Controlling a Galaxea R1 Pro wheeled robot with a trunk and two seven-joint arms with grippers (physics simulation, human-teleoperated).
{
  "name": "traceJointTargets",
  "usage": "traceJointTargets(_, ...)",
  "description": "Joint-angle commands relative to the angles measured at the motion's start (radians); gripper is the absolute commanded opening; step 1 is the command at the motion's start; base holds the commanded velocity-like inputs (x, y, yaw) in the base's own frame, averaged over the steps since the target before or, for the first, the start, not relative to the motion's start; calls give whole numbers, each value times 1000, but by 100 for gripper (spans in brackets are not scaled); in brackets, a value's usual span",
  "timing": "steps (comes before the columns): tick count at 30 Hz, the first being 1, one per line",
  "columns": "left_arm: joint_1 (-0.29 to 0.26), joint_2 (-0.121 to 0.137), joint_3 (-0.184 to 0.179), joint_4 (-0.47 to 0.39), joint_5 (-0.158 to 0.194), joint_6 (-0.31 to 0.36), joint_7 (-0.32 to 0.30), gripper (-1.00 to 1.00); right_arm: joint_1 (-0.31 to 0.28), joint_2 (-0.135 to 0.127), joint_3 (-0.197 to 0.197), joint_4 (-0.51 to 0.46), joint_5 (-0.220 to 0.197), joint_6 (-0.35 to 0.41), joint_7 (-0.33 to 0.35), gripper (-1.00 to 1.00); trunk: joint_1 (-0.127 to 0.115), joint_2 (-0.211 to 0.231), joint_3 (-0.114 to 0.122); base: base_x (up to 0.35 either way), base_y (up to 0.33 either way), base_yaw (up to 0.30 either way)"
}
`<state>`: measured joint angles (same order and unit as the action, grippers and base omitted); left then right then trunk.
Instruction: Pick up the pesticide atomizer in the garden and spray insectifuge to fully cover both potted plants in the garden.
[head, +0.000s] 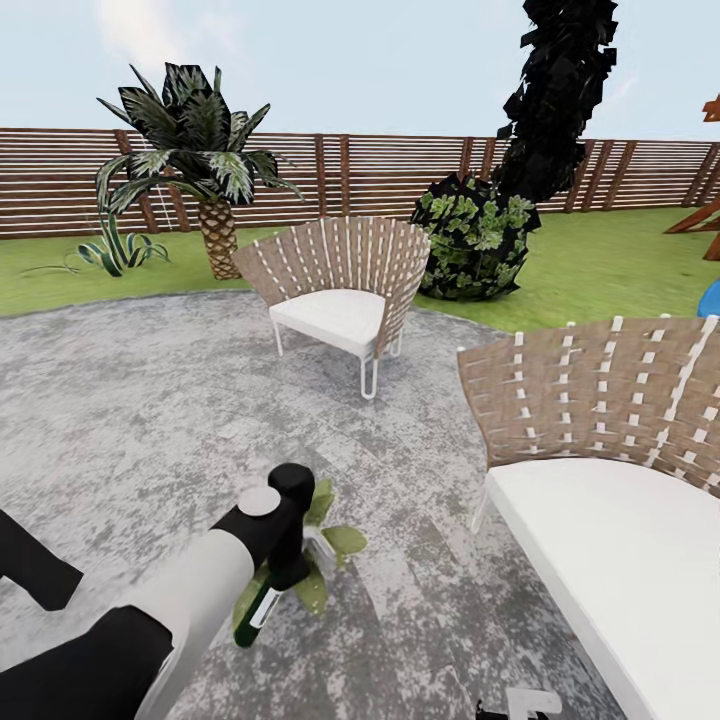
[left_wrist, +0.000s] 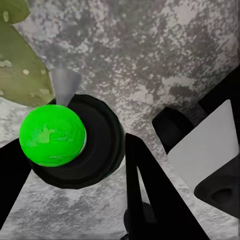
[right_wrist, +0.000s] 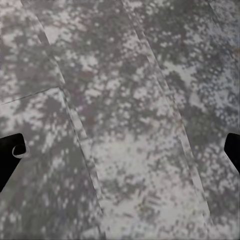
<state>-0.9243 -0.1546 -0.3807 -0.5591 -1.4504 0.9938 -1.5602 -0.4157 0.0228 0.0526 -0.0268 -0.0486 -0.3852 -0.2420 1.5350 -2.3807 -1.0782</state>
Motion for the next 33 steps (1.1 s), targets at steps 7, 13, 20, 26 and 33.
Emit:
traceJointTargets(7, 3, 3, 3, -2, -10, 12, -11, -100, 0, 0, 6, 1, -5, -3, -3, 100, 0, 0, -1, 0, -111, 0)
traceJointTargets(13, 60, 99, 11, -3, -1, 14, -11, -100, -1, 0, 6, 1, -5, -3, -3, 100, 0, 0, -1, 0, -3, 0)
traceJointTargets(20, 65, 88, 251, -20, -7, 17, -11, -100, 0, 0, 6, 1, -5, -3, -3, 100, 0, 0, -1, 0, 0, 0)
traceJointTargets(26, 58, -7, 272, -23, -10, 19, -11, -100, 0, 0, 6, 1, -5, -3, -3, 100, 0, 0, -1, 0, 0, 0)
traceJointTargets(33, 51, -14, 274, -110, -61, 30, -11, -100, 0, 0, 6, 1, -5, -3, -3, 100, 0, 0, -1, 0, 0, 0)
